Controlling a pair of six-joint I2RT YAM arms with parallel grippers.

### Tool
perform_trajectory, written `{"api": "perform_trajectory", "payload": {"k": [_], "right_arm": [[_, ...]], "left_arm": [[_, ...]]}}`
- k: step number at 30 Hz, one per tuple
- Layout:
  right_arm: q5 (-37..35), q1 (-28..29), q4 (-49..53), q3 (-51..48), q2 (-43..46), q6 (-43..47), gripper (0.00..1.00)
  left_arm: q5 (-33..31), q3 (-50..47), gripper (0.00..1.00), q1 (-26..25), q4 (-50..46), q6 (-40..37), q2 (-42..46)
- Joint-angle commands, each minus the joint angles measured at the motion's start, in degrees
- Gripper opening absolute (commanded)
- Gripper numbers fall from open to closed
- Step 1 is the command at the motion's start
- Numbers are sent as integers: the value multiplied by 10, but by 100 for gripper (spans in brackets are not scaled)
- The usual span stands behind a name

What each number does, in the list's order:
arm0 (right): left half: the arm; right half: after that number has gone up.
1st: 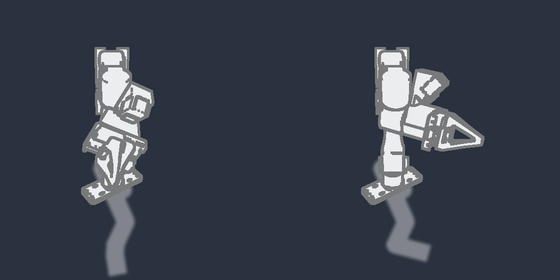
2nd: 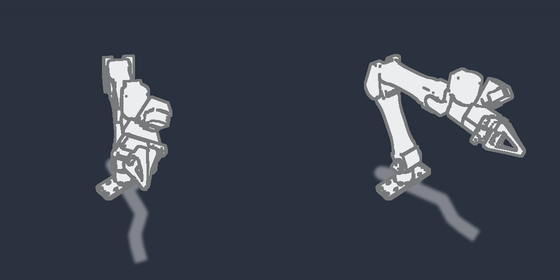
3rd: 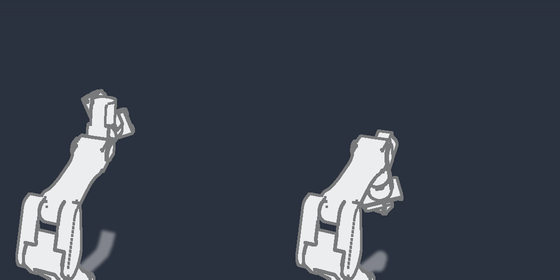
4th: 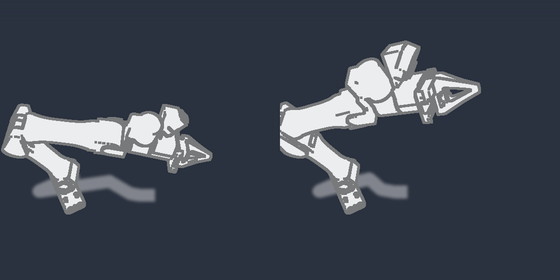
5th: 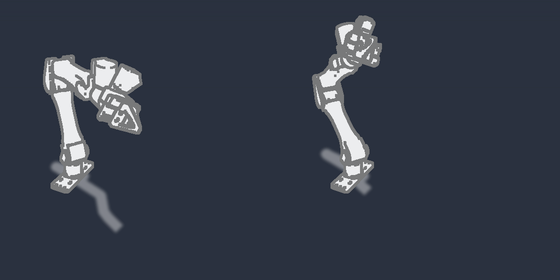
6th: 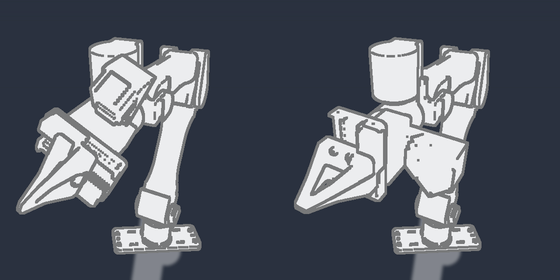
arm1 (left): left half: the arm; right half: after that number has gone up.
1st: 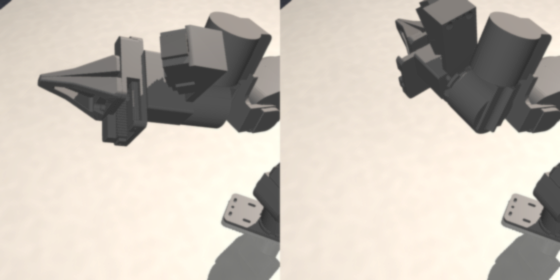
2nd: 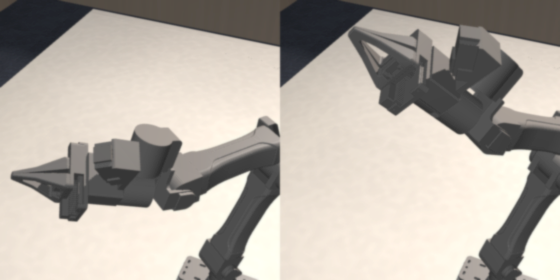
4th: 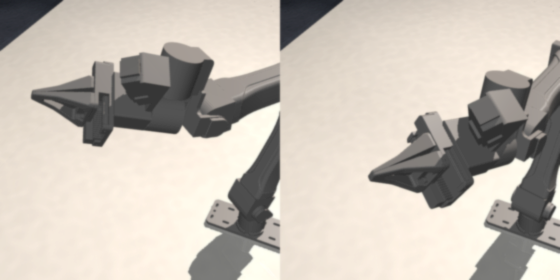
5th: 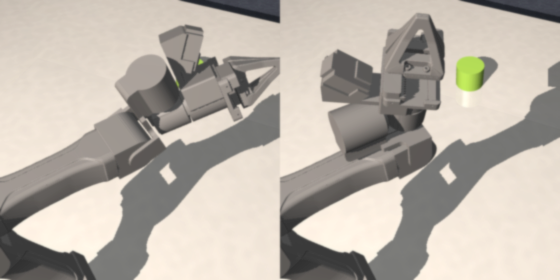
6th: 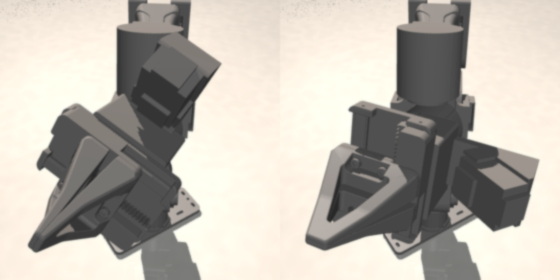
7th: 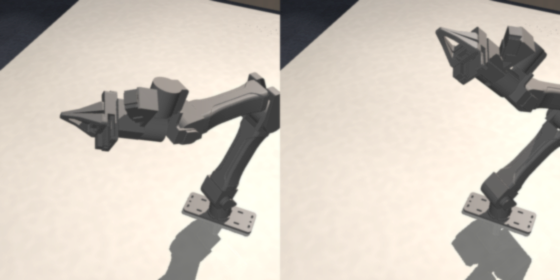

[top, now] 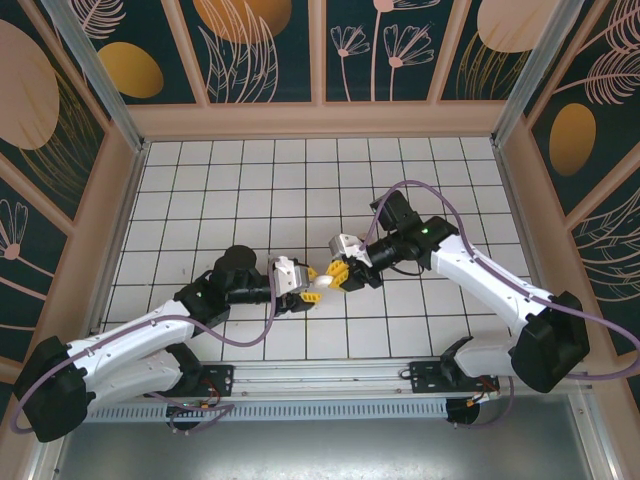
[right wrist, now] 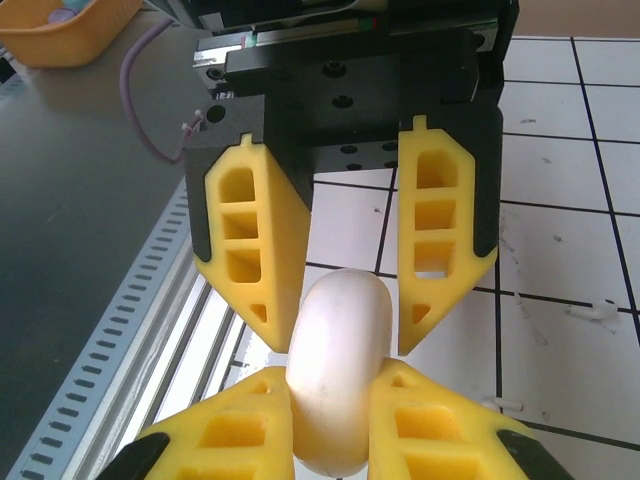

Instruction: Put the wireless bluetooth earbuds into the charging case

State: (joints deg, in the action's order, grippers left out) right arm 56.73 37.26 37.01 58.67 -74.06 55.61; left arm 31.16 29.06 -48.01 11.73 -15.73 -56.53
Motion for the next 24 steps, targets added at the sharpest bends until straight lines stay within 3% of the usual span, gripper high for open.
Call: {"api": "perform_trajectory", "payload": {"k": [1,7,14,20,24], "right_arm": [[-5,6,3,16,0,4,16],[-11,11,-7,15,0,-4,17],[-14,12,-22,12,9,-15,19],[43,-31,-153,-79,110,-67,43],[59,-50,-233,-142,182,-117,50]], "left_arm": [[15,20,32,-3,8,3,0],[17,19,37,-3,18,8,4],[14,21,18,-3,9,11,5],[15,-8,14,-3,68,41,14],[21,-31,14,-3,130,68,19]]}}
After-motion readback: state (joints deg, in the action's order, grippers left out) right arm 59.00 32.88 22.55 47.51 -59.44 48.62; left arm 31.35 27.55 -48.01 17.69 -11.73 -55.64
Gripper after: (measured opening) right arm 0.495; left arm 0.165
